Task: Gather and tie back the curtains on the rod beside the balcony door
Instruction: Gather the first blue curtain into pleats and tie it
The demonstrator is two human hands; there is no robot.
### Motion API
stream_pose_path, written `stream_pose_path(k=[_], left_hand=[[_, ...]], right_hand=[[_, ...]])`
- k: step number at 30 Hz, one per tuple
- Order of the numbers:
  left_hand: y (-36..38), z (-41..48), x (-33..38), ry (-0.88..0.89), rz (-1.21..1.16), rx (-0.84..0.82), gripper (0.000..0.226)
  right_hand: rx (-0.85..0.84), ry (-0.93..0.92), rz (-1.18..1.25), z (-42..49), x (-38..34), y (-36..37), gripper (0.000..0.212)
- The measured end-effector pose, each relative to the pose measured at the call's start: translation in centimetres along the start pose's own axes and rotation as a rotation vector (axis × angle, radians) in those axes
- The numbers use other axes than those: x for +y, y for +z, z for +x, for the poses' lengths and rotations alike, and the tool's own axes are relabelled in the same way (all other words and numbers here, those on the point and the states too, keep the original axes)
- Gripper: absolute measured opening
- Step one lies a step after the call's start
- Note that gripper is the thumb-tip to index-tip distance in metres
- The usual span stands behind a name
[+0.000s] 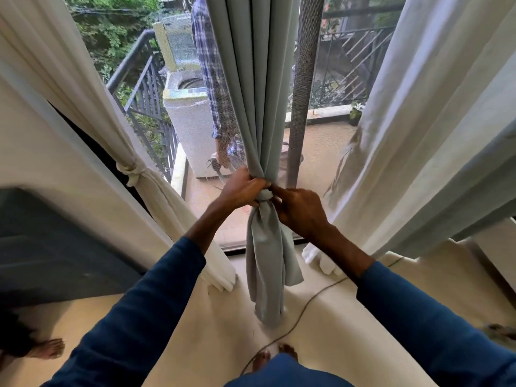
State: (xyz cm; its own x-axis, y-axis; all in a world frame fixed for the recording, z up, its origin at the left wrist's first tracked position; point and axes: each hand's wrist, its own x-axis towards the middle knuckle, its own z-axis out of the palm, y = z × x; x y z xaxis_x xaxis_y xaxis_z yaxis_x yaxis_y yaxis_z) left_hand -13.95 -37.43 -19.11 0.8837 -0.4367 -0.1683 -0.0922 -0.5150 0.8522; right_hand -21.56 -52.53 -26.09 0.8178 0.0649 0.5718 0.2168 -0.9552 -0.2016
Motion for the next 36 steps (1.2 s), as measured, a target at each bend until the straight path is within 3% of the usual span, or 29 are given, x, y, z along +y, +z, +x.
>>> stream_pose_path(k=[5, 9, 11, 14, 16, 21, 26, 33, 36], left_hand=[[-0.5, 0.4, -0.4, -0.041, -0.067, -0.062, 0.035], [-0.6, 0.2, -0.5, 0.004, -0.066, -0.067, 0.035], [-0.7, 0.1, -0.6, 0.03, -0.026, -0.047, 0.037], [-1.1, 0.4, -1.0, 0.042, 0.016, -0.017, 0.042], [-1.2, 0.7, -1.2, 0.063, 0.027, -0.014, 0.034], [-0.7, 1.2, -1.4, 0.136, 0.074, 0.011, 0.016], [-0.3, 1.3, -1.6, 0.167, 0.119, 0.028, 0.018], [0.0, 1.5, -2.2, 0.145, 0.156, 0.073, 0.031], [-0.1, 1.5, -3.0, 0.186, 0.177, 0.147, 0.037]], right_hand=[[-0.345, 0.079, -0.003, 2.2, 0.3, -0.4, 0.027], [-0.521, 0.103, 0.054, 3.9, -0.2, -1.6, 0.014], [-0.489, 0.085, -0.004, 4.2, -0.3, -1.8, 0.015], [-0.265, 0.103, -0.091, 3.2, -0.3, -1.5, 0.02], [-0.201, 0.11, -0.085, 2.6, -0.7, -1.3, 0.024], [-0.384, 0.117, -0.106, 3.6, -1.0, -1.2, 0.024], [-0.496, 0.173, 0.007, 4.1, -0.5, -1.5, 0.022], [-0.324, 0.194, 0.019, 3.2, -1.7, -1.5, 0.023], [-0.23, 0.192, 0.133, 2.9, -2.1, -1.6, 0.021]])
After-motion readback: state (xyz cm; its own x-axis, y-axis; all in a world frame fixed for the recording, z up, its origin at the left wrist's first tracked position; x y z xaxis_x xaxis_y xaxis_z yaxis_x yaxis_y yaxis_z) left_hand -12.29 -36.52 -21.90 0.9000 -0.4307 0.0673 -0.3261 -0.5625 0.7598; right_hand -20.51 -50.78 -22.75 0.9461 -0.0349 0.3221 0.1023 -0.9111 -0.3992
